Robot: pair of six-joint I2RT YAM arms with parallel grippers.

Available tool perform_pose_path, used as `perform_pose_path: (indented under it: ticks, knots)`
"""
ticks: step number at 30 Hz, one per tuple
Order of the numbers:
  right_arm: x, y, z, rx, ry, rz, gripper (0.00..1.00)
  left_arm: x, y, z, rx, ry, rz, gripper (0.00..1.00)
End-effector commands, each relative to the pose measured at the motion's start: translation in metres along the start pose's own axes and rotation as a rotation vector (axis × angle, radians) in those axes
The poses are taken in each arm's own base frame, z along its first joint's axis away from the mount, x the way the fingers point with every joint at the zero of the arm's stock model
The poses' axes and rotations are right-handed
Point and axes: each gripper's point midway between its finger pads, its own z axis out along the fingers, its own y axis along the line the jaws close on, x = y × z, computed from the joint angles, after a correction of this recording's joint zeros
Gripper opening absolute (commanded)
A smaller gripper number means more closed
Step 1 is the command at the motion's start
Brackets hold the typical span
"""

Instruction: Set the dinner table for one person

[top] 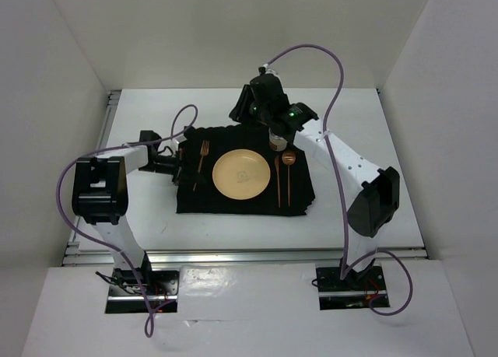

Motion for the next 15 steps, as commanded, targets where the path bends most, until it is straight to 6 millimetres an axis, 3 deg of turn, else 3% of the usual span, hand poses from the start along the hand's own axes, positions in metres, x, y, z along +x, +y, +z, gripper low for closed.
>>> perform_pose_path:
  ticks: [1, 7, 15]
  knots:
    - [-0.022, -0.004, -0.033, 0.044, -0.085, -0.046, 0.42, -0.004, -0.018, 0.006, 0.13, 0.02, 0.015, 0.0]
    - [-0.024, -0.017, -0.042, 0.08, -0.094, -0.043, 0.42, -0.024, 0.015, 0.009, -0.004, -0.061, -0.018, 0.0]
    - [-0.029, -0.026, -0.042, 0.101, -0.097, -0.055, 0.42, -0.031, 0.045, 0.02, -0.038, -0.05, -0.073, 0.03]
